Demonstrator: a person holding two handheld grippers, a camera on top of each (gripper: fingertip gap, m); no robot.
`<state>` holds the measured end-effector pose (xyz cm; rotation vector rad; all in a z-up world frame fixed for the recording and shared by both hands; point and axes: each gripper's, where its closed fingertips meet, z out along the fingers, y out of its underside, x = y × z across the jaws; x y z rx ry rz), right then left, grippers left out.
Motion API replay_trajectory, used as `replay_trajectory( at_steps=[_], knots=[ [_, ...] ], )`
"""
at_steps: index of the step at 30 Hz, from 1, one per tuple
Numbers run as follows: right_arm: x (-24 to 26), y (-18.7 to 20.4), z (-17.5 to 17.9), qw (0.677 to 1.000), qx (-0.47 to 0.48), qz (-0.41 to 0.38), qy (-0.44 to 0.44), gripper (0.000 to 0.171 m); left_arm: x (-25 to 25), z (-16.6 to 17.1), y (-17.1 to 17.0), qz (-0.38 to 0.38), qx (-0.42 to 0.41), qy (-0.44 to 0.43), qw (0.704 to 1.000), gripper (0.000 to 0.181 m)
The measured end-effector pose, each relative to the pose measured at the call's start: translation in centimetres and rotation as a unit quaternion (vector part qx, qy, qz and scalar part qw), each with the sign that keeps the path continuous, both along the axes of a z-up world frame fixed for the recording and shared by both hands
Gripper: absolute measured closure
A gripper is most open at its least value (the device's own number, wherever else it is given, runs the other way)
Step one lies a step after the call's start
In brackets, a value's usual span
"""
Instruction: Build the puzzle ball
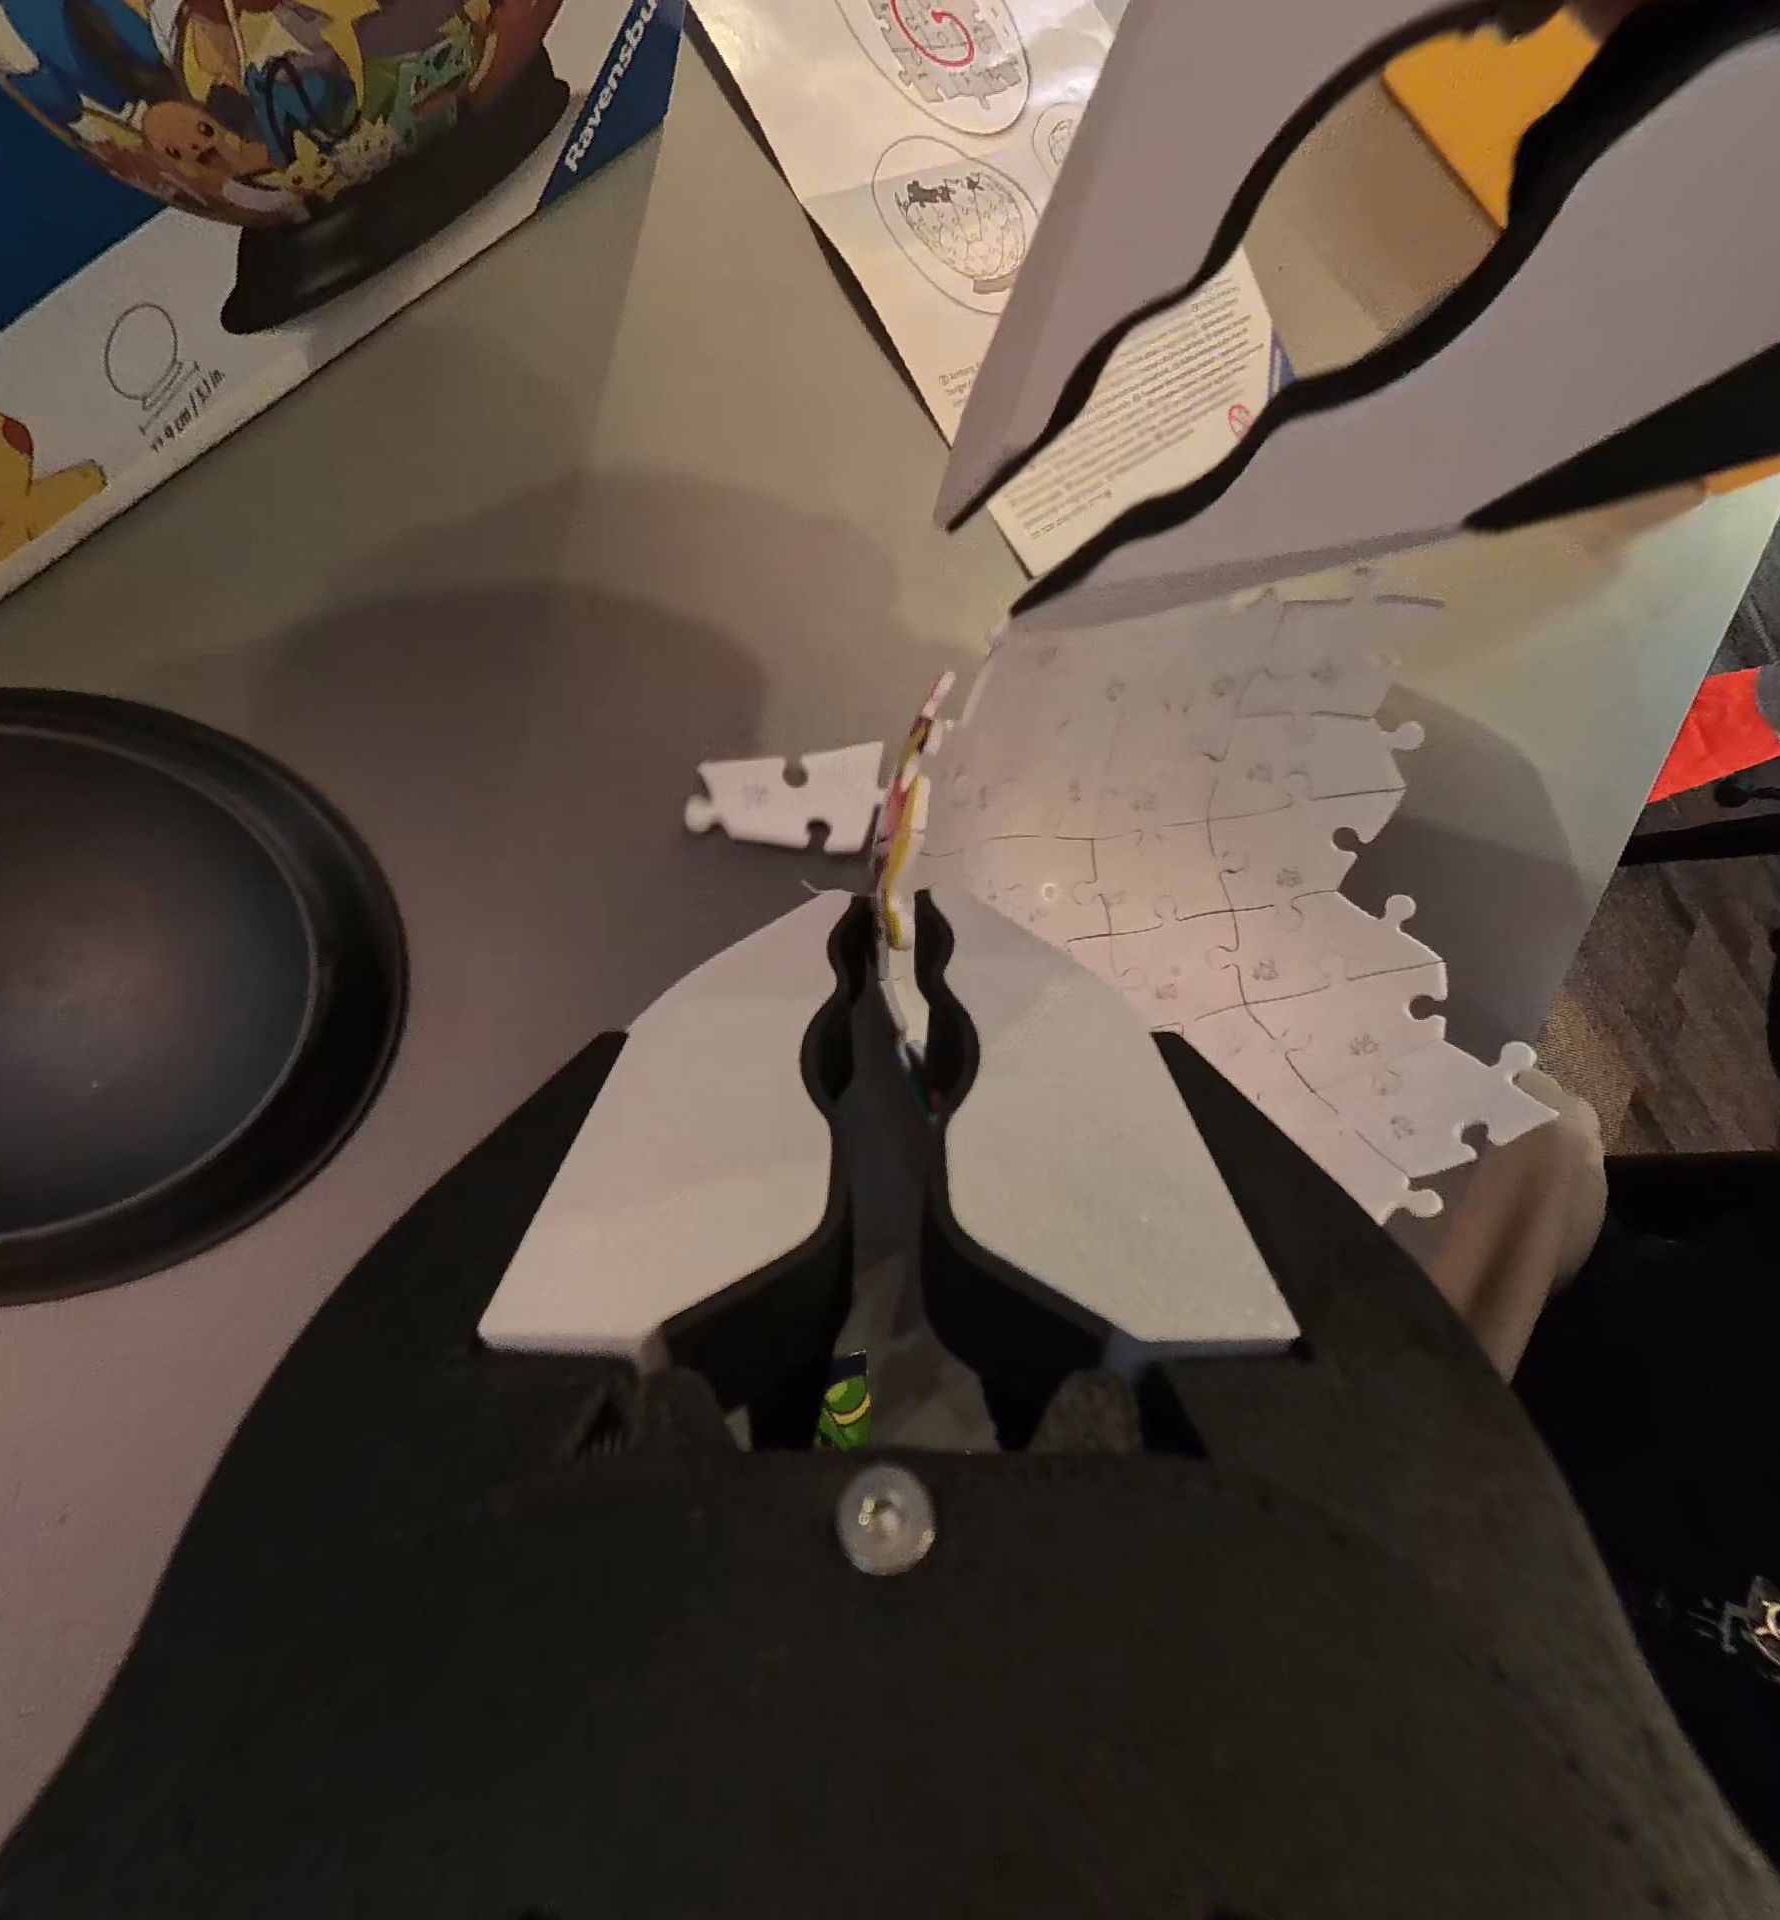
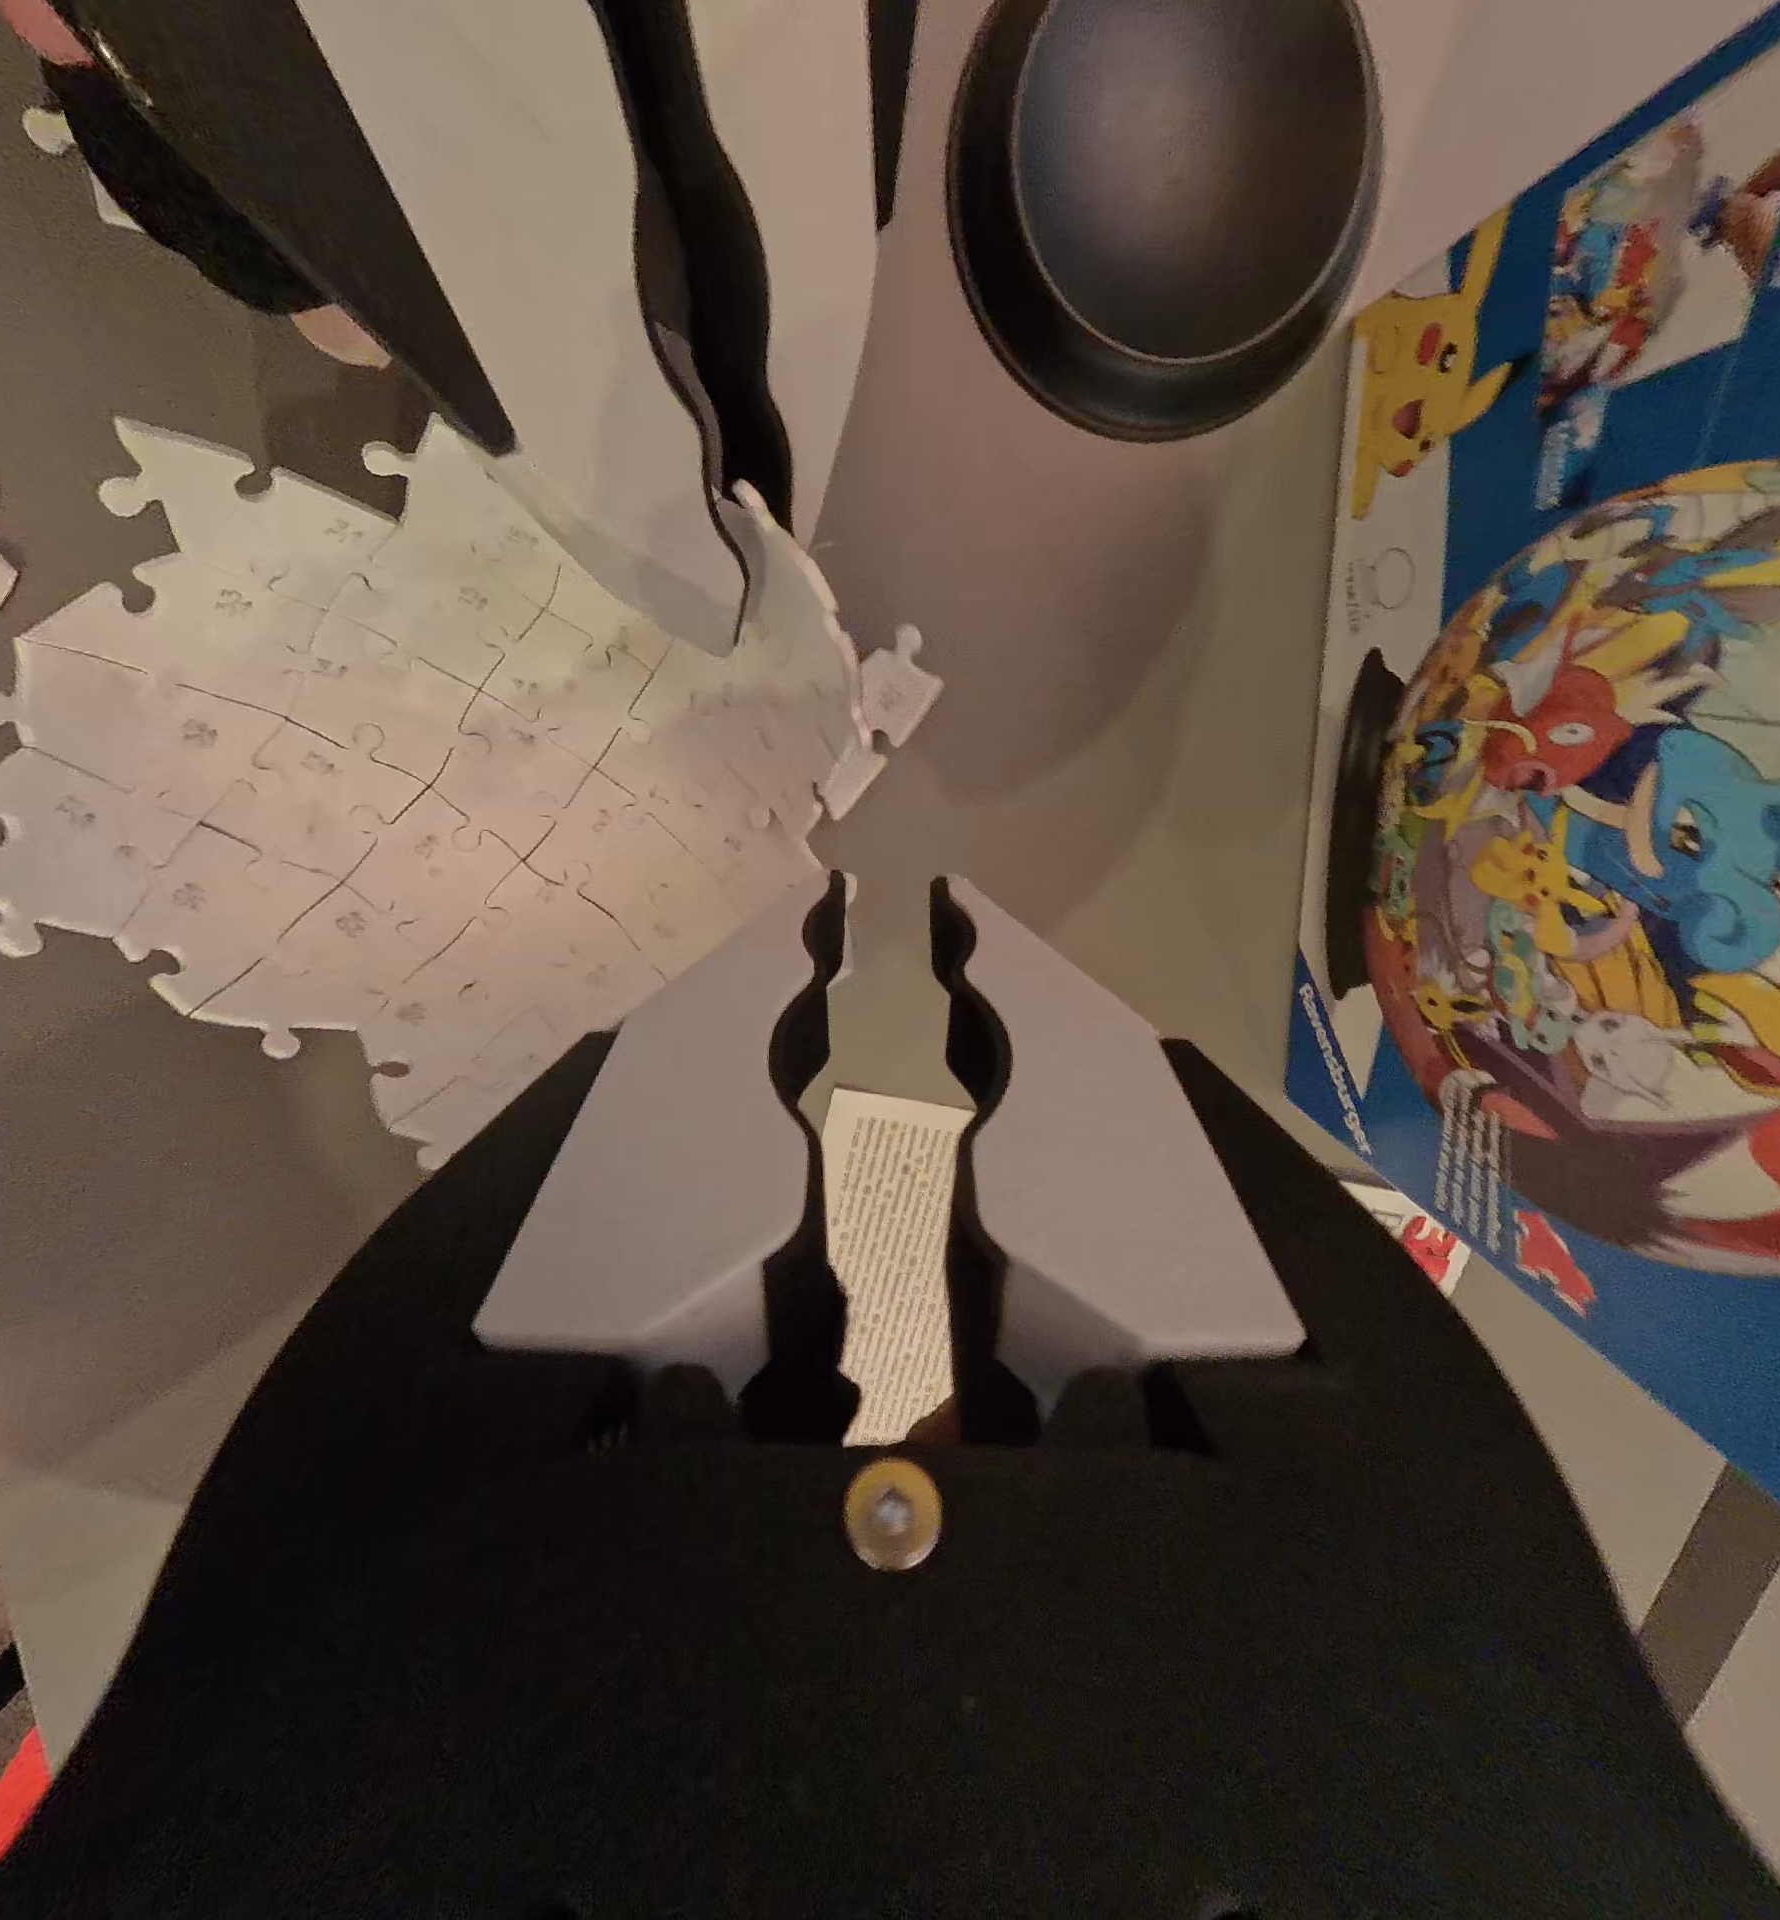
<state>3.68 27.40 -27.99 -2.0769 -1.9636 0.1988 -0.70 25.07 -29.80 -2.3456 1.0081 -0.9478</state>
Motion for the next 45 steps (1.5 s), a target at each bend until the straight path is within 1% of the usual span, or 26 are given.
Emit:
replay_trajectory(
  at_steps=[2,5,8,11,12,15,18,20,22,25,28,30,34,37,39,45],
  knots=[
    [0.2,0.1,0.6,1.000,-0.012,-0.012,0.018,0.158,-0.1,-0.1,-0.1,-0.001,-0.001,0.001,1.000,0.176],
    [0.5,-0.1,0.5,0.998,-0.039,-0.025,0.038,0.158,-0.2,-0.2,-0.1,-0.005,0.000,0.010,1.000,0.179],
    [0.2,-0.2,0.8,0.993,-0.067,-0.042,0.083,0.158,-0.3,-0.3,-0.3,-0.010,-0.002,0.017,1.000,0.179],
    [0.0,0.7,1.4,0.984,-0.076,-0.078,0.139,0.158,-0.7,-0.3,-0.3,-0.010,-0.005,0.019,1.000,0.179],
    [0.0,0.9,1.5,0.981,-0.082,-0.089,0.154,0.156,-0.8,-0.3,-0.4,-0.010,-0.006,0.020,1.000,0.179],
    [0.7,1.7,0.6,0.980,-0.079,-0.105,0.153,0.151,-1.3,-0.2,-0.6,-0.016,-0.009,0.027,0.999,0.179],
    [0.6,1.6,-1.0,0.983,-0.076,-0.084,0.146,0.149,-2.0,-0.1,-1.0,-0.025,-0.011,0.037,0.999,0.179],
    [0.2,1.8,-1.9,0.987,-0.045,-0.049,0.147,0.145,-2.4,-0.1,-1.1,-0.026,-0.011,0.041,0.999,0.179],
    [0.0,1.9,-3.0,0.991,-0.023,-0.020,0.133,0.145,-2.6,-0.1,-1.2,-0.027,-0.012,0.043,0.999,0.179],
    [-1.2,1.8,-3.3,0.988,0.010,0.034,0.153,0.146,-2.9,-0.2,-1.3,-0.025,-0.012,0.046,0.999,0.179],
    [-2.1,1.4,-3.3,0.984,0.004,0.070,0.167,0.143,-2.9,-0.2,-1.5,-0.028,-0.014,0.044,0.999,0.179],
    [-1.9,1.4,-3.9,0.985,-0.003,0.093,0.148,0.138,-2.9,-0.3,-1.6,-0.033,-0.017,0.046,0.998,0.179],
    [-2.1,1.0,-4.9,0.982,-0.027,0.130,0.132,0.137,-3.0,-0.3,-1.6,-0.042,-0.021,0.050,0.998,0.179],
    [-2.0,1.0,-5.1,0.982,-0.055,0.128,0.125,0.142,-3.0,-0.3,-1.3,-0.050,-0.025,0.054,0.997,0.179],
    [-2.1,1.0,-5.1,0.982,-0.055,0.123,0.132,0.153,-3.0,-0.3,-1.1,-0.054,-0.028,0.056,0.997,0.179],
    [-1.6,0.6,-5.1,0.980,-0.059,0.085,0.167,0.156,-2.9,-0.6,-0.7,-0.076,-0.044,0.069,0.994,0.179]
  ],
)
